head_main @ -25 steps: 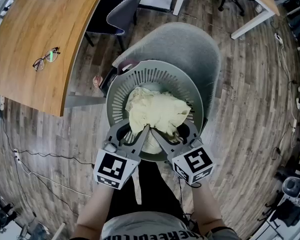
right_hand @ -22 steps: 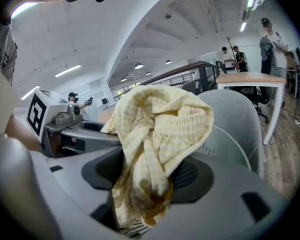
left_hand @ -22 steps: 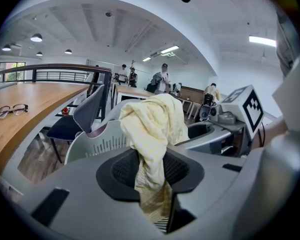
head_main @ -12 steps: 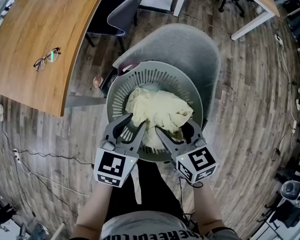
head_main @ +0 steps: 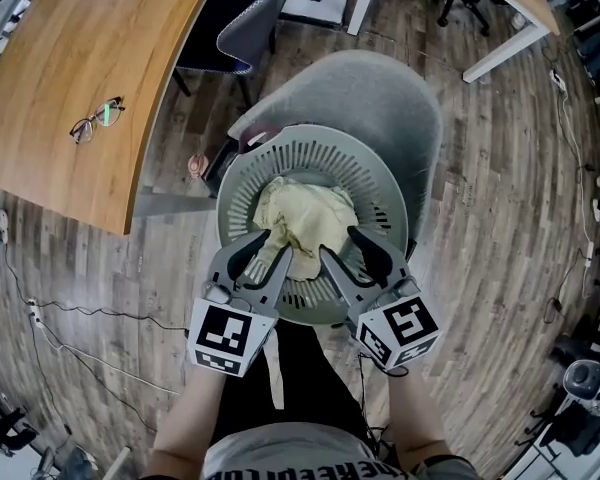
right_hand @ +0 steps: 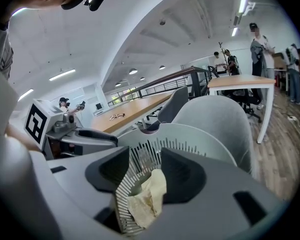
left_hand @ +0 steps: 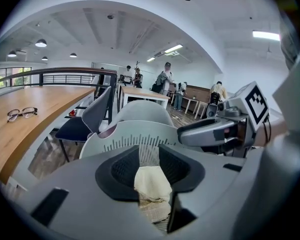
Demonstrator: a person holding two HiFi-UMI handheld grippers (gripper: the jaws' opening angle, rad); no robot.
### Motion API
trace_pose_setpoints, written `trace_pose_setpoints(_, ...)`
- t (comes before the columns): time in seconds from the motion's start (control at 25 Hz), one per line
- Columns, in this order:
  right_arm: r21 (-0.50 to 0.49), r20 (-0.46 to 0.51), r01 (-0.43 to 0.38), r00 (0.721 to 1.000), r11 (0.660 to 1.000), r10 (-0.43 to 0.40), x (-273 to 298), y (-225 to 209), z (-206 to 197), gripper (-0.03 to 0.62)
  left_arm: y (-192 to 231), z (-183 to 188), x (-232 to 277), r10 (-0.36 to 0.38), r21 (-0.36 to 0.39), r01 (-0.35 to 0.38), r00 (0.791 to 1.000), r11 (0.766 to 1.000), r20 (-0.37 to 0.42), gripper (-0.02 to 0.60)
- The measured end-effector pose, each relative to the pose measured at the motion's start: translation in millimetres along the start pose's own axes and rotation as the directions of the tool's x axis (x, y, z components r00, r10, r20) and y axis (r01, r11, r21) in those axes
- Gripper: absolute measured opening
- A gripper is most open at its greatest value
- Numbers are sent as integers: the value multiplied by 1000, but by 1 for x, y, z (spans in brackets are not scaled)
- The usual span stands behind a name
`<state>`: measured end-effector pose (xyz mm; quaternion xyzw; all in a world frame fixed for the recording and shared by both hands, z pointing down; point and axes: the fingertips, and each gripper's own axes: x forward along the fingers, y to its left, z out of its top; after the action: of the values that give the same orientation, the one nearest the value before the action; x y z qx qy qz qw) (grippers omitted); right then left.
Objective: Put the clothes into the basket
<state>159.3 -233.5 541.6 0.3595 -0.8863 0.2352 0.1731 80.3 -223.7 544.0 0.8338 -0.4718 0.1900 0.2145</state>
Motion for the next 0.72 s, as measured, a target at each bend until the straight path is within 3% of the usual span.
trace_pose_setpoints(0.32, 16, 51, 42, 998, 999, -43, -3, -2, 11, 30, -2, 6, -4, -19, 29, 19, 1000, 999, 5, 47)
trace_pose_setpoints(0.72, -1, 68, 46, 997, 999, -46, -10, 14, 19, 9, -9, 15, -8, -88, 44, 87, 996, 995, 24, 16)
